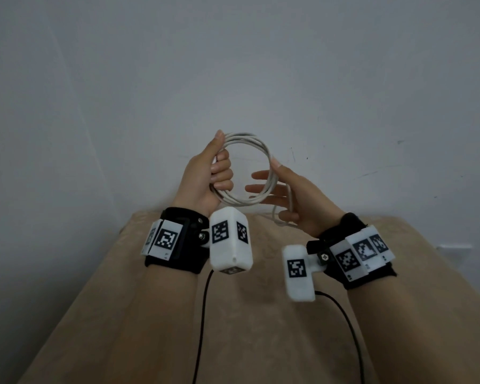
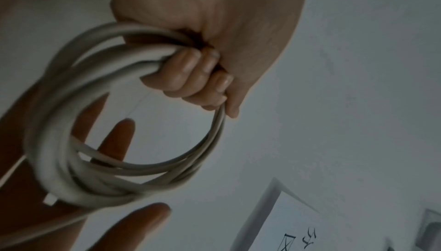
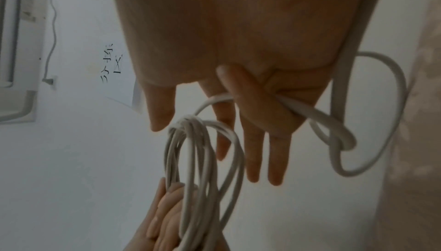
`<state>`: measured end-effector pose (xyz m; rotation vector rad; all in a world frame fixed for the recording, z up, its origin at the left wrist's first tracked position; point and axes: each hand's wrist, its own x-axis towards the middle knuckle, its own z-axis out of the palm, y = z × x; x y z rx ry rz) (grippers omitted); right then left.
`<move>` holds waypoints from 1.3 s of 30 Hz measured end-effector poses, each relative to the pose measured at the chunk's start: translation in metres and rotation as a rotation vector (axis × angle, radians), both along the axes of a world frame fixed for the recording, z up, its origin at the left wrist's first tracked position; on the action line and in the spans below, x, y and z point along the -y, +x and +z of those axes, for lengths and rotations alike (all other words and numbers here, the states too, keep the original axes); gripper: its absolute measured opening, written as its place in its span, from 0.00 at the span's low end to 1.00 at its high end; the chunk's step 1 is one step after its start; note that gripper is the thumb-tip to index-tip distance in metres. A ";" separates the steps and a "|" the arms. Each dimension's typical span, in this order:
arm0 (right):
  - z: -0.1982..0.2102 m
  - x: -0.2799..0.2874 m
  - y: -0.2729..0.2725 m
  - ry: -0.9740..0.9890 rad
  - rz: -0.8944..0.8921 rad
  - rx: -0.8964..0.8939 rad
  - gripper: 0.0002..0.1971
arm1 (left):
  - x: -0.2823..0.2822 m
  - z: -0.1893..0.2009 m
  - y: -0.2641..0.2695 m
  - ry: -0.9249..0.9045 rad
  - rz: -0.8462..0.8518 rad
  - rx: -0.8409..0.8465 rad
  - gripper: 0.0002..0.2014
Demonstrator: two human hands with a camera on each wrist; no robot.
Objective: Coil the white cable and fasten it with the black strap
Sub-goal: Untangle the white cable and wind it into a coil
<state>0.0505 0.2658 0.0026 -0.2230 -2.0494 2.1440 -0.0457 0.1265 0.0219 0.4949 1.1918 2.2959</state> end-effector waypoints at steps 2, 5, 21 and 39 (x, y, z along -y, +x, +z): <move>-0.002 0.002 -0.004 -0.058 0.013 -0.078 0.21 | -0.001 0.000 0.000 0.070 -0.025 0.051 0.24; -0.005 0.001 -0.008 -0.189 0.045 -0.198 0.17 | -0.003 0.002 0.000 0.113 -0.080 0.099 0.25; -0.006 -0.010 0.001 0.303 0.197 0.030 0.14 | 0.010 -0.010 0.004 -0.664 -0.178 -0.445 0.18; -0.011 -0.044 0.010 0.580 -0.157 -0.032 0.10 | 0.022 -0.002 -0.011 -0.566 0.389 -0.332 0.21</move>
